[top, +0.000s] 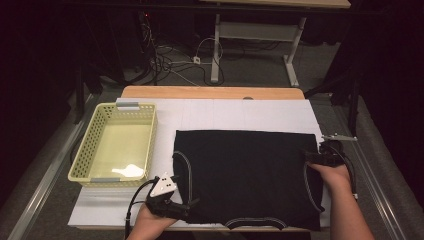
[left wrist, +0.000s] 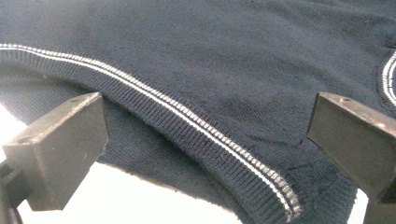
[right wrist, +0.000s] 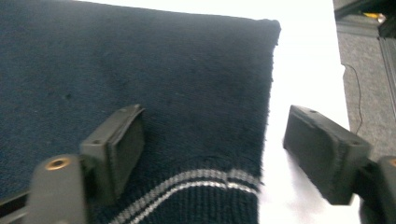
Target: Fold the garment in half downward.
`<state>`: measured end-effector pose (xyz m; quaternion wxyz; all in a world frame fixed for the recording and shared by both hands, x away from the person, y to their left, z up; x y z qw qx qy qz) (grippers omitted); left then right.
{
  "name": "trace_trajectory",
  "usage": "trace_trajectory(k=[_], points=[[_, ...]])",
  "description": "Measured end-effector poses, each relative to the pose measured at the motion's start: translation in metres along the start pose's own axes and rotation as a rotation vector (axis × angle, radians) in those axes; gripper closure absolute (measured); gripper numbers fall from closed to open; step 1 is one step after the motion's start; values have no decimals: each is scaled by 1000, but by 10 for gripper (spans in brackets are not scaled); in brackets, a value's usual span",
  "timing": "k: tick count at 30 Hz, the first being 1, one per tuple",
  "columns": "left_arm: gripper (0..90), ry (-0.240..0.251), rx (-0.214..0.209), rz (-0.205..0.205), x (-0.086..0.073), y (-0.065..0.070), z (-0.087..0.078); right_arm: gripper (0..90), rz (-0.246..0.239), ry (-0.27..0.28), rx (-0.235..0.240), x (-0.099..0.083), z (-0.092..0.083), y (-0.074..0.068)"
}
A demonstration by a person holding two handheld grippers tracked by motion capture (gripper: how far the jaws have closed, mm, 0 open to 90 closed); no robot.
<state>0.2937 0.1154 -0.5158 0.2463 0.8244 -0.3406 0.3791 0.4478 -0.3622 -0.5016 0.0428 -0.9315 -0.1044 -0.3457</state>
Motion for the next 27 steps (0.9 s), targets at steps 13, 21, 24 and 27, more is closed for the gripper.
trace_trajectory(k=[13, 21, 24, 27], points=[[0, -18, -9, 3, 0, 0, 1, 735, -39, 38, 98, -2, -2, -9], [0, 6, -13, -9, -1, 0, -1, 804, -74, 76, 64, 0, -9, -14], [0, 8, -9, -8, -1, 1, -1, 809, -84, 121, 33, 11, -20, -8], [0, 13, -1, -5, -1, 2, -2, 812, -93, 146, 21, 26, -30, 0]])
Point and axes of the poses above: each handheld gripper's, and its own axes: z roughly forward along the jaws, x roughly out of its top, y roughly to its right, the point moved 4 cm from there along z, roughly forward along the jaws, and after that the axes turned 4 degrees about -y, right-handed, at the moved point
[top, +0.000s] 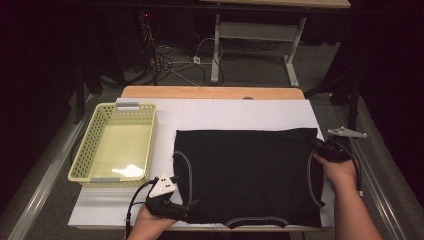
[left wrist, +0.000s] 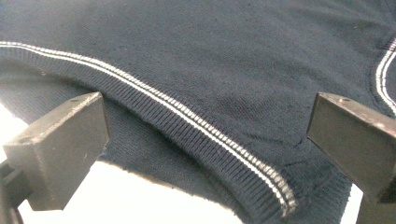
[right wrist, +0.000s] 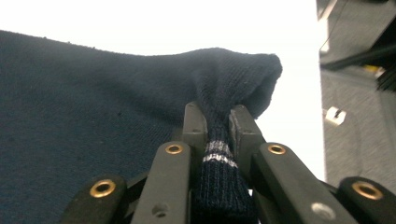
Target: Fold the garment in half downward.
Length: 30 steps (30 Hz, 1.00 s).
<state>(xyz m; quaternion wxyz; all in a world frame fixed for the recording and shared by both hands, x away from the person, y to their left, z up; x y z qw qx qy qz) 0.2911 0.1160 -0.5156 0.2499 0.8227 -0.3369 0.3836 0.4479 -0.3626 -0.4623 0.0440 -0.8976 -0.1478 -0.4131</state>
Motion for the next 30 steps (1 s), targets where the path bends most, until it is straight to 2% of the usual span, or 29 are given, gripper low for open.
trace_trajectory(k=[2, 5, 6, 7, 8, 9, 11, 13, 17, 19, 21, 23, 24, 25, 27, 30], points=[[0, 2, 2, 2, 0, 0, 0, 812, -9, 17, -20, 10, -2, 6], [0, 0, 1, 5, 0, 1, 0, 809, 16, 33, -50, 19, -1, 15], [0, 0, 1, 6, 0, 1, 0, 799, 29, 25, -44, 19, 1, 18], [0, -1, 0, 7, 0, 1, 0, 766, 46, 10, -21, 18, 4, 18], [0, 1, 0, 8, 0, 1, 0, 694, 50, -3, -9, 16, 5, 18], [0, 2, 0, 8, 0, 1, 0, 634, 54, 5, -16, 13, 4, 17], [0, 3, -9, 12, 0, 1, 0, 571, 55, 25, -6, 6, -2, 16], [0, 3, -13, 19, 0, 1, -1, 530, 41, 28, -12, -4, -12, 13], [0, -3, -16, 27, 0, 2, 0, 491, 32, 35, 16, -34, -38, 2], [0, -7, -16, 24, 0, 2, 1, 473, 8, 42, 11, -49, -54, -6], [0, -8, -17, 25, 0, 2, 1, 454, 7, 61, 30, -68, -75, -16], [0, -8, -16, 27, 0, 2, 1, 443, 2, 66, 39, -83, -90, -26], [0, -7, -17, 29, 0, 2, 1, 443, 2, 66, 39, -83, -90, -26], [0, -6, -22, 29, 0, 2, 0, 431, -20, 67, 42, -103, -107, -39], [0, -8, -30, 26, 0, 2, 0, 412, -20, 63, 48, -114, -113, -45], [0, -10, -34, 19, 0, 1, 1, 395, 12, 59, 76, -134, -120, -56]])
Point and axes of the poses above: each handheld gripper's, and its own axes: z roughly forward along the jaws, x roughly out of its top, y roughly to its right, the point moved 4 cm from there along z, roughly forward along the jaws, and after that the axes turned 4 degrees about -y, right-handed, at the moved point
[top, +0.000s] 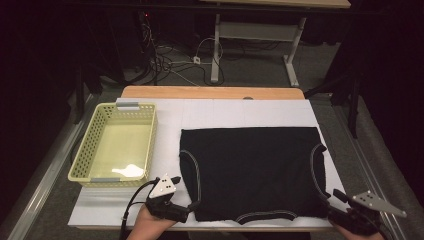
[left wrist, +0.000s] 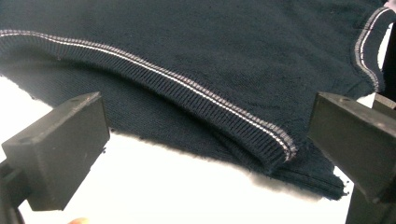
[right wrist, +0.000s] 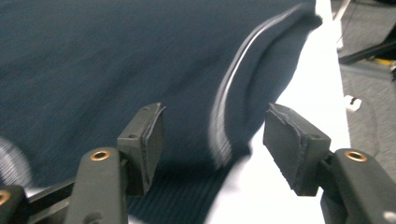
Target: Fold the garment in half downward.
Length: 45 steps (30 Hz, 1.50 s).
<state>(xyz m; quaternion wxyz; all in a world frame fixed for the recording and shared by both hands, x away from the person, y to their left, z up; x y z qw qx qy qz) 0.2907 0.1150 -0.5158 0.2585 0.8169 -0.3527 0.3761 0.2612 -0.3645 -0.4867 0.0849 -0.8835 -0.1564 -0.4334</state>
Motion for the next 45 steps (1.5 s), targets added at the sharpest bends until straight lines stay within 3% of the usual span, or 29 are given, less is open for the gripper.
trace_trajectory(k=[6, 9, 12, 16, 19, 21, 22, 25, 29, 33, 36, 41, 45], points=[[0, 3, 8, 14, 0, 1, 0, 392, -10, -51, 1, -15, 4, -4], [0, -2, 2, 7, 0, 1, 0, 372, -15, -46, -2, -12, 8, -7], [0, -7, -4, 4, 0, 0, 1, 344, 13, -23, 0, -8, 10, -6], [0, -3, -2, 3, 0, 0, 0, 343, 37, 22, -39, 9, 11, -1], [0, 2, 2, 5, 0, 0, 0, 341, 42, -36, -53, 4, 20, -2], [0, 5, 2, 8, 0, 1, -1, 314, 35, -84, -34, -6, 25, -4], [0, 6, 2, 11, 0, 1, -1, 315, 51, -76, -25, -9, 24, -4], [0, -4, 3, 15, 0, 1, 1, 368, 45, -86, -19, -12, 20, -7], [0, 3, 3, 12, 0, 1, 0, 563, 20, -84, 4, -15, 16, -8], [0, -4, 4, 9, 0, 1, 0, 769, 34, -68, 89, -17, 16, -10], [0, -5, 5, 9, 0, 1, 1, 813, 24, -58, 101, -18, 15, -10], [0, -5, 6, 12, 0, 1, 0, 838, -9, -55, 72, -19, 9, -9], [0, 10, -2, 2, 2, 3, -1, 844, -4, -53, 60, -23, 2, -5]])
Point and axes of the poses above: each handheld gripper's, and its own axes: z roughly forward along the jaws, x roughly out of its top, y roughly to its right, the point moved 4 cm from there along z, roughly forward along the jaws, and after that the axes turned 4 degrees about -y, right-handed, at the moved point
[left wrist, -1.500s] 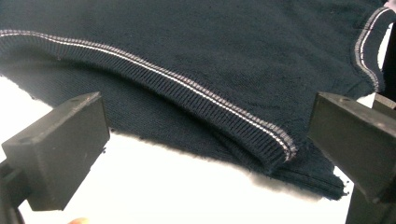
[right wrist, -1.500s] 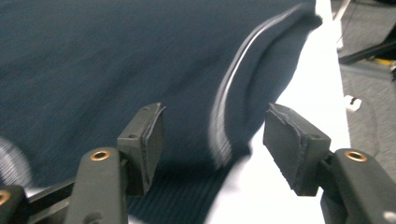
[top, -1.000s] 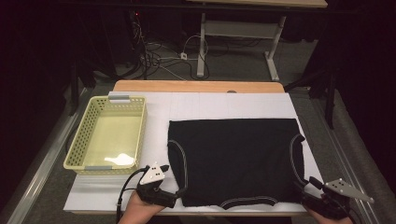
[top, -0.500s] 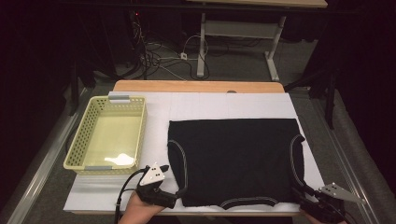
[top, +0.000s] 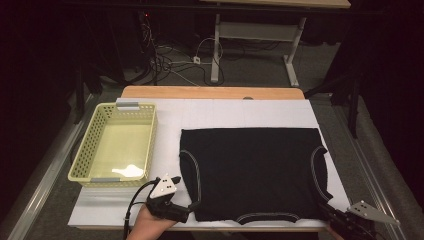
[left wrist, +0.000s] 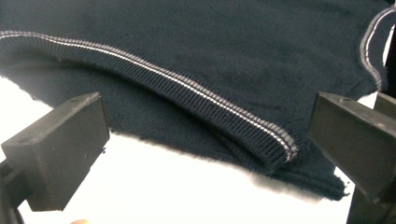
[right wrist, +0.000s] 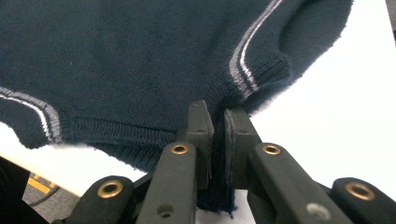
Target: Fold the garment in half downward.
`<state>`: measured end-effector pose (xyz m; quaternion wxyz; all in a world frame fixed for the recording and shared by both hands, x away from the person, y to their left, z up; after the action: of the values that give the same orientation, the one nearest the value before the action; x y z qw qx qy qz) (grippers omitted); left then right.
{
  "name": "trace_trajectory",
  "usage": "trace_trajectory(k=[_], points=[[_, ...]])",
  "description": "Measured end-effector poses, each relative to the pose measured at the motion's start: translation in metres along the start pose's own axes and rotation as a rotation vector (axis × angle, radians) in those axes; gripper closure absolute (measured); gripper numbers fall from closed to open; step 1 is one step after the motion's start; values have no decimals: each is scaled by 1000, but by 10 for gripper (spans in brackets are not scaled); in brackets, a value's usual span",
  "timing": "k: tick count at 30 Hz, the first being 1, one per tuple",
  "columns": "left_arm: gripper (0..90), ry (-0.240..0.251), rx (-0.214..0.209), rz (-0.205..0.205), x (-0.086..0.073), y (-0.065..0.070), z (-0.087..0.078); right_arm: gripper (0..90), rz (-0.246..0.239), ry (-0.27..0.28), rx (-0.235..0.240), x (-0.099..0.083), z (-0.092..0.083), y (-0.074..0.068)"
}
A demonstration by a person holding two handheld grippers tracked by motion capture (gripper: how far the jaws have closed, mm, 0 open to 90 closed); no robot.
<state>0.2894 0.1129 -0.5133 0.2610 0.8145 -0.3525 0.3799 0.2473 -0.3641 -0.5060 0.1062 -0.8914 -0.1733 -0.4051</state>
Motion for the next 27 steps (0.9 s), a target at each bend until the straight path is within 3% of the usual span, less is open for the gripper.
trace_trajectory(k=[7, 12, 14, 17, 22, 27], points=[[0, 0, -21, 56, 6, 12, 5, 849, 12, 8, -32, -10, -21, 13], [0, -4, -23, 61, 6, 12, 6, 837, 38, 14, -49, -15, -27, 27], [0, -3, -20, 57, 6, 11, 5, 737, 37, 27, -19, -14, -27, 25], [0, -3, -4, 52, 5, 7, 5, 519, 25, 64, -14, -5, -32, 19], [0, -11, 32, 51, 3, 0, 4, 342, -13, 146, -12, 14, -42, 5], [0, -16, 59, 55, 3, -3, 5, 209, -59, 175, 43, 25, -31, -19]])
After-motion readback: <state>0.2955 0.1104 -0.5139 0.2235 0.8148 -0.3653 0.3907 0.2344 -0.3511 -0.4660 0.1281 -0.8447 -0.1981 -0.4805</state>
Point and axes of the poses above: each handheld gripper's, and its own axes: z roughly forward along the jaws, x roughly out of its top, y roughly to its right, the point moved 4 cm from there along z, roughly forward along the jaws, and after that the axes turned 4 degrees about -y, right-handed, at the moved point
